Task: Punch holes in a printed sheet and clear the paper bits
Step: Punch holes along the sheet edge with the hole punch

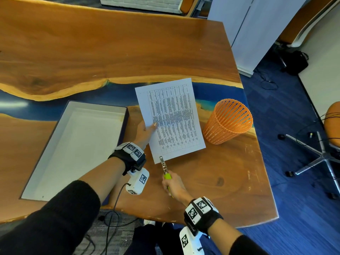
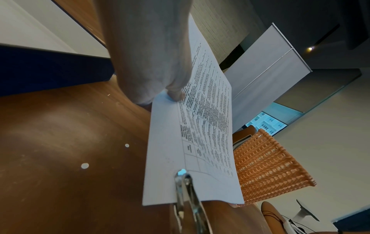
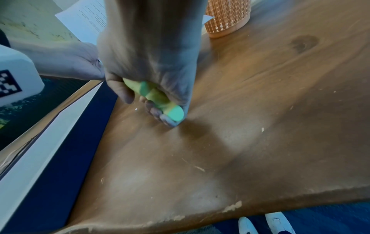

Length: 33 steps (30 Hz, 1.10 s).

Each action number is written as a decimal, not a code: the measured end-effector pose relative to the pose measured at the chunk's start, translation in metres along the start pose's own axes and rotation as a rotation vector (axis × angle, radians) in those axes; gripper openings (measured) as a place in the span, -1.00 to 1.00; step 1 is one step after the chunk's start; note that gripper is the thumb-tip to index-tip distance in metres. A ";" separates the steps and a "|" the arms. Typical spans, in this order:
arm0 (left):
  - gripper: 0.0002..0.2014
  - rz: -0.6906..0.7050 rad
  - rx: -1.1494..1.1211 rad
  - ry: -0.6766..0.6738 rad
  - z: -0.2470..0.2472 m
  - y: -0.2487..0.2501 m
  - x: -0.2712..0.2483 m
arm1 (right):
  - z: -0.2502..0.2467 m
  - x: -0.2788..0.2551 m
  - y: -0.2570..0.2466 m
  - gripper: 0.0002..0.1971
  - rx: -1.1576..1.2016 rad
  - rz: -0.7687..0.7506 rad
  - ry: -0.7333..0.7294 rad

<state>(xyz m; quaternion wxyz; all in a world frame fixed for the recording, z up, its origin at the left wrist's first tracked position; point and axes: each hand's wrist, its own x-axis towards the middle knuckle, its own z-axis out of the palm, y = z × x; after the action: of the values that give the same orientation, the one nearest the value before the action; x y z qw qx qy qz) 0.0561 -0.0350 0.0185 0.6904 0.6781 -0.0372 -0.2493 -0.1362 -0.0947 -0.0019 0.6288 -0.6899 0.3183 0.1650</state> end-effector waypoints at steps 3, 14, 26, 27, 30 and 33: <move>-0.62 0.000 -0.003 -0.001 -0.002 0.002 -0.001 | -0.002 -0.003 -0.001 -0.64 -0.076 -0.066 -0.029; -0.59 -0.065 -0.037 0.098 -0.002 0.002 -0.002 | -0.004 -0.008 -0.002 -0.47 0.062 -0.149 -0.073; -0.63 -0.059 0.020 0.085 -0.006 0.001 -0.005 | -0.002 -0.015 0.002 -0.31 -0.014 -0.242 -0.039; -0.64 -0.056 0.025 0.090 -0.008 0.001 -0.005 | -0.002 -0.015 0.003 -0.27 -0.053 -0.258 -0.027; -0.66 -0.057 0.043 0.099 -0.013 0.003 -0.005 | -0.002 -0.015 0.008 -0.16 -0.144 -0.286 -0.032; -0.65 -0.052 0.049 0.079 -0.013 0.006 -0.007 | -0.004 -0.018 0.007 -0.15 -0.056 -0.299 -0.044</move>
<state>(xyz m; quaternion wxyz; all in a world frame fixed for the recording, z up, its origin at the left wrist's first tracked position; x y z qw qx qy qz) 0.0572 -0.0207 0.0253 0.6678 0.7049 0.0018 -0.2391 -0.1550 -0.0941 0.0049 0.6337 -0.7433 0.1932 0.0934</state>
